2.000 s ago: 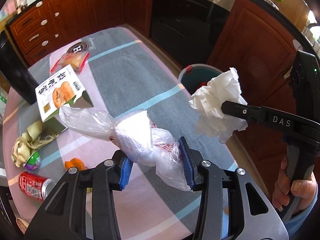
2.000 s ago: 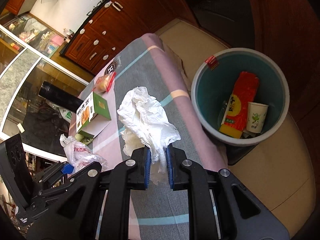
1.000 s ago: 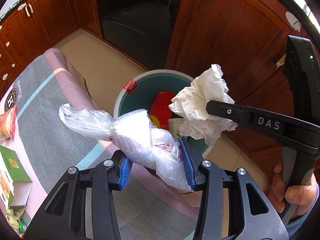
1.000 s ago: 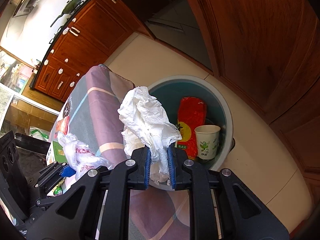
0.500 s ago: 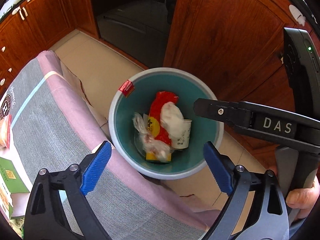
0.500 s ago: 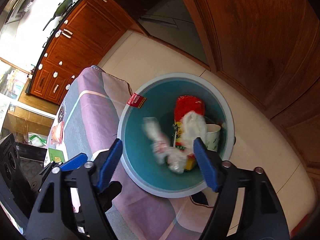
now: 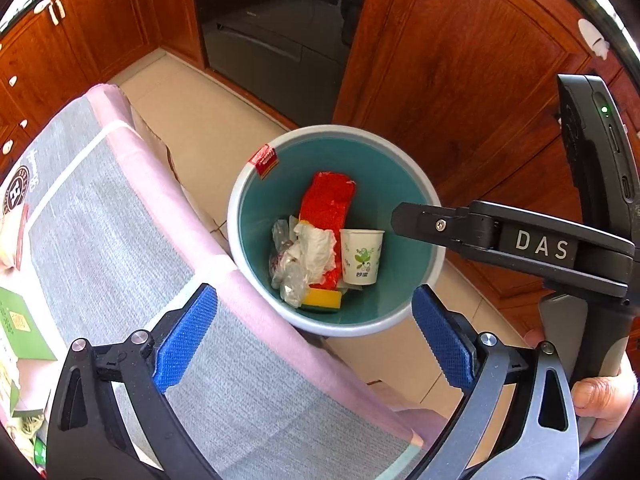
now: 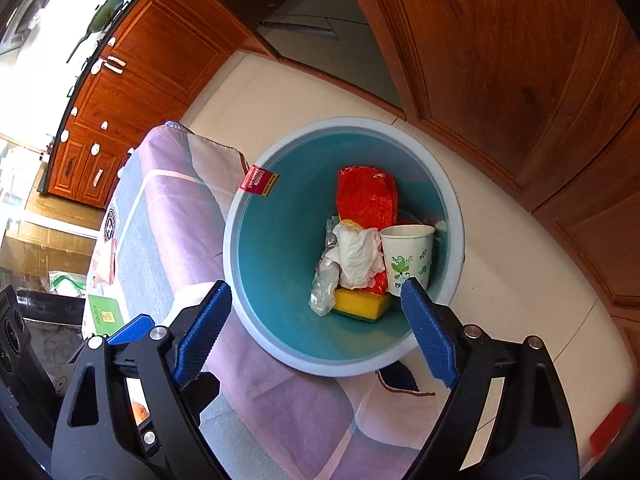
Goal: Collect trash
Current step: 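Open both tools to drop the tissue and plastic bag into the bin, then return both tools to the table toward the cola can and white lid, then grasp the white plastic lid with the right tool while the left tool grasps the red cola can, then carry the cola can and white lid over the trash bin with both tools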
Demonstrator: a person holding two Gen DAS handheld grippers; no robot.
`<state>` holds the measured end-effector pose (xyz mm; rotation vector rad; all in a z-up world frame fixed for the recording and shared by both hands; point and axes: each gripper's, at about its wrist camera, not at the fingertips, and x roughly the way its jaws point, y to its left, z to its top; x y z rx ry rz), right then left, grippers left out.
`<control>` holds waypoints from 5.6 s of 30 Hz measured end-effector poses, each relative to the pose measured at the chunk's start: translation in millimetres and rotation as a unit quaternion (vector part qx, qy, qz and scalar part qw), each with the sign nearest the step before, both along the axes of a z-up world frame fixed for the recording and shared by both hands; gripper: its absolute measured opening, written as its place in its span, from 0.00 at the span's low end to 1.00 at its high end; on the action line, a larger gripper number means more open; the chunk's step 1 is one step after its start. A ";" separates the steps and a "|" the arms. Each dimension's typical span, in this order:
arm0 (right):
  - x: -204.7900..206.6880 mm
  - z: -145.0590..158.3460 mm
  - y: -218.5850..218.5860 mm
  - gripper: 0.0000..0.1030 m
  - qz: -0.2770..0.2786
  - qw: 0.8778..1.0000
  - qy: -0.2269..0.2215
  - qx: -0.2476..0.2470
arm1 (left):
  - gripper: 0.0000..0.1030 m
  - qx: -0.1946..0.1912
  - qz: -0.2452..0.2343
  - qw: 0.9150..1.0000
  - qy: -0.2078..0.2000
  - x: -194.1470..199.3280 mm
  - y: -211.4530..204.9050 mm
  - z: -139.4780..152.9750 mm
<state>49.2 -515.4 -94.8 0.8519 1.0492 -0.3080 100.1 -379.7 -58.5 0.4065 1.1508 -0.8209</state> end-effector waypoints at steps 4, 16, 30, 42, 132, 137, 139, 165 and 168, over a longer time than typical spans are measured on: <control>-1.4 6.1 8.3 0.80 0.005 1.000 0.000 -0.004 | 0.95 -0.008 0.005 1.000 -0.002 -5.6 10.6 8.1; -10.2 30.8 50.4 0.80 0.024 0.999 -0.013 -0.021 | 0.95 -0.023 0.028 0.999 -0.015 -23.4 58.8 30.3; -2.6 50.9 138.1 0.80 0.092 0.995 -0.017 -0.036 | 0.96 -0.035 0.102 0.994 -0.022 -31.7 161.9 42.4; 18.9 46.7 227.7 0.80 0.173 0.984 0.007 -0.045 | 0.96 -0.009 0.243 0.969 -0.035 -17.1 301.0 36.5; 69.7 23.6 302.8 0.05 0.304 0.952 -0.035 -0.006 | 0.96 0.008 0.472 0.880 0.043 8.3 390.6 -9.3; 62.3 25.2 298.4 0.05 0.308 0.950 -0.043 0.001 | 0.96 0.034 0.464 0.884 0.032 -10.8 390.4 -16.9; 60.3 24.3 297.9 0.05 0.310 0.950 -0.043 0.003 | 0.96 0.044 0.454 0.889 0.038 -14.5 390.8 -23.9; 27.3 28.4 254.3 0.05 0.260 0.963 -0.072 0.028 | 0.60 0.004 0.312 0.950 -0.024 -40.9 331.2 32.2; 25.8 31.1 235.0 0.05 0.242 0.966 -0.082 0.034 | 0.60 -0.005 0.288 0.957 -0.034 -38.4 306.4 44.5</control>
